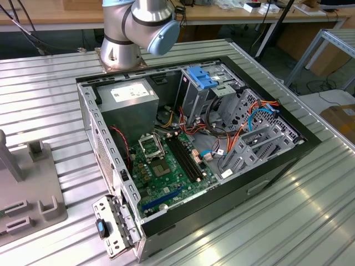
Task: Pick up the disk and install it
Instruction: 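Pick up the disk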
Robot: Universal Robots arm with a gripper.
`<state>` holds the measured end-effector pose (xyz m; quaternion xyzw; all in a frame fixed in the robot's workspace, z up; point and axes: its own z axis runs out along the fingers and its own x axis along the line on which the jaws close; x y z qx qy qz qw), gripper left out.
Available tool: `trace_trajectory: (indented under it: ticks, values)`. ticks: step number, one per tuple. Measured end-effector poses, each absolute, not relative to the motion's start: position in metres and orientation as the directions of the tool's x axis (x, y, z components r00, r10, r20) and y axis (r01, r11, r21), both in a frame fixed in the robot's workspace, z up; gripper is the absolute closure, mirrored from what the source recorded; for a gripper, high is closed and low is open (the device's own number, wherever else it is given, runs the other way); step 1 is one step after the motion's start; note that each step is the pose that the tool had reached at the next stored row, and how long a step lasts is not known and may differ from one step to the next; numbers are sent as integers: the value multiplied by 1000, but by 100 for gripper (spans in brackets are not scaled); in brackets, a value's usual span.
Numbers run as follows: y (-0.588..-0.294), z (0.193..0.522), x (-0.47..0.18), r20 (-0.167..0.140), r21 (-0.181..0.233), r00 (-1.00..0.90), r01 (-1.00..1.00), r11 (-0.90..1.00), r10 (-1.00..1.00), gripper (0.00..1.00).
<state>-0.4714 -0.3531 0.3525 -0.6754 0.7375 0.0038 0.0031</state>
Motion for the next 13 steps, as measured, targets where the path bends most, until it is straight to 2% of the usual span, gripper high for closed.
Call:
trace_trajectory:
  ticks: [8,12,13]
  values:
    - [-352,352,-471,-10,1,-88,-996,88,-996,89]
    - [-351,352,-471,-10,1,-88,-996,88,-996,64]
    - [-351,352,-471,-10,1,-88,-996,88,-996,52]
